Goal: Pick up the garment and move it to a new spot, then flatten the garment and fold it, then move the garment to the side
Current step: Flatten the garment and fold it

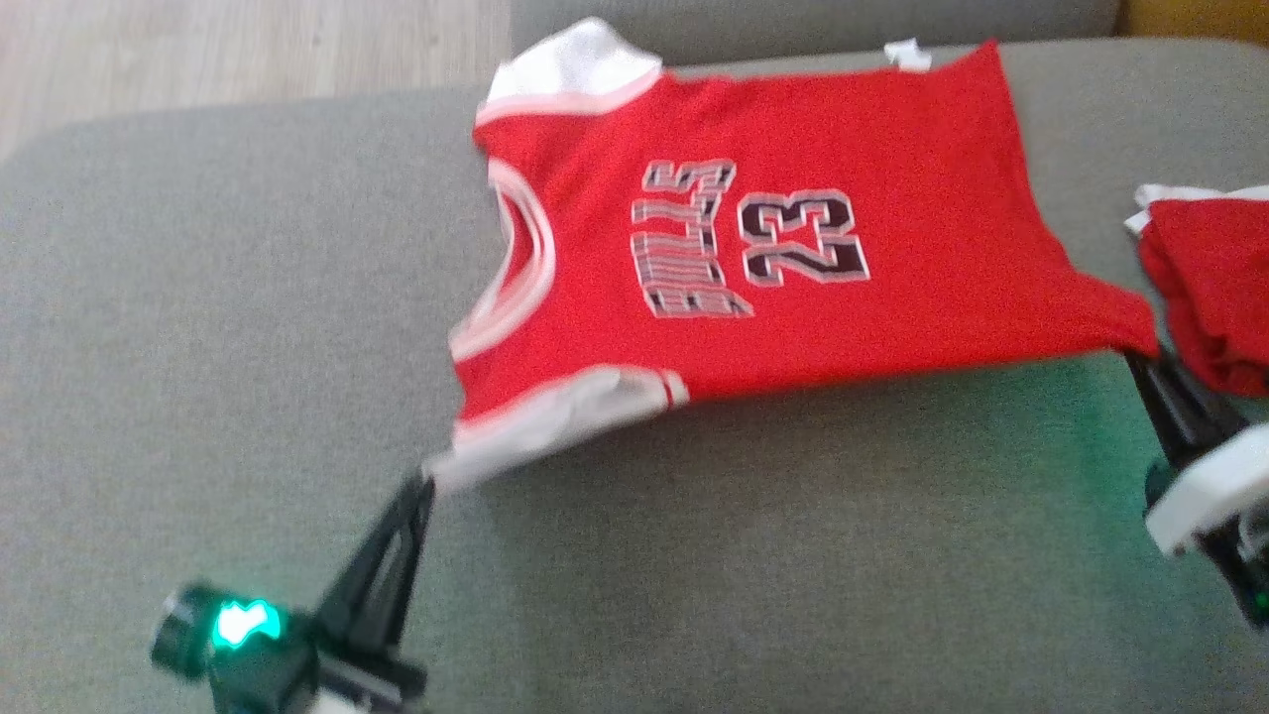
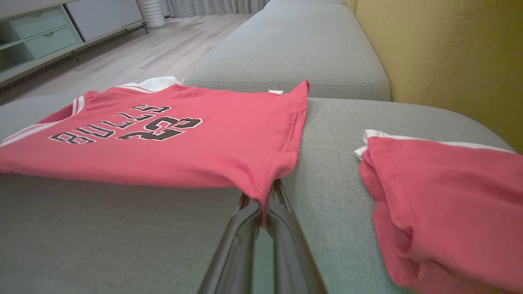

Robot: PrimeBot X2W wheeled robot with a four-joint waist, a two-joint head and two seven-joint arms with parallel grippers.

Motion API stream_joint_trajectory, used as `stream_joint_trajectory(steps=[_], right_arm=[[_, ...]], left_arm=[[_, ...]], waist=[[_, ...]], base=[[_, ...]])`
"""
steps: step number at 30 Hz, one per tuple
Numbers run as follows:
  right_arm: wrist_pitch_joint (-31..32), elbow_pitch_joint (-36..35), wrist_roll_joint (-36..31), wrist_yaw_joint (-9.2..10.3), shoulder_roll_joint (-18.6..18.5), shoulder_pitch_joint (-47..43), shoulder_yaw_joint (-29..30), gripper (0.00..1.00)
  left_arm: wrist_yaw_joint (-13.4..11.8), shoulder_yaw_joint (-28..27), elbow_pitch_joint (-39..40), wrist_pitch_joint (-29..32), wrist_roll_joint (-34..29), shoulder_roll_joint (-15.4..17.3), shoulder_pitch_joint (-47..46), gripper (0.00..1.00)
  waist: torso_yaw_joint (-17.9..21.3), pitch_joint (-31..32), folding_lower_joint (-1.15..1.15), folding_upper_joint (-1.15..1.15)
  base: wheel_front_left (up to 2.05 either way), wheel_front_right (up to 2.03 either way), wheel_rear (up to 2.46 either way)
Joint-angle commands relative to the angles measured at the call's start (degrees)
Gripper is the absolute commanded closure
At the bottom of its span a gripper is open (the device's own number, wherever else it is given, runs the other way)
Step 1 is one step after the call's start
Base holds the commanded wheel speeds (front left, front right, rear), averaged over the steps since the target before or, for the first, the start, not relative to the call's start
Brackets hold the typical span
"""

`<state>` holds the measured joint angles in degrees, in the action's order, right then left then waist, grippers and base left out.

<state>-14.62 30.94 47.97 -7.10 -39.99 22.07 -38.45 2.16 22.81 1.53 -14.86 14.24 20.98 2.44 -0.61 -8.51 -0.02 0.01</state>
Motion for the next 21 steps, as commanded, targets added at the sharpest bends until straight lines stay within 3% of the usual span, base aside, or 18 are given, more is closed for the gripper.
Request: stream_joint_trajectory(steps=[1,12,21], right_arm=[[-0.38,-1.08,0.26,-0.39,-2.7,-0.89,0.55,1.0],[-0.38,-7.06,-2.94,-0.39,-4.03,-18.06,7.54,1.0],[1.29,-9.03,-2.87,-0.39,-2.09,-19.13,11.97,1.0]], left_arm=[[-0.41,-2.31,2.17,-0.14,-0.41,1.12,-1.95,1.0],[-2.54,-4.79,7.59,-0.14,0.53,-2.03,13.09,1.0],[0.44,-3.9,5.06,-0.14,-3.95,-3.83,3.91,1.0]], waist=[[0.61,1.61,0.02,-0.01],[1.18,3.21,0.02,-0.01],[0.38,1.18,0.02,-0.01]], base=[[0.0,0.0,0.0],[0.0,0.0,0.0],[0.0,0.0,0.0]])
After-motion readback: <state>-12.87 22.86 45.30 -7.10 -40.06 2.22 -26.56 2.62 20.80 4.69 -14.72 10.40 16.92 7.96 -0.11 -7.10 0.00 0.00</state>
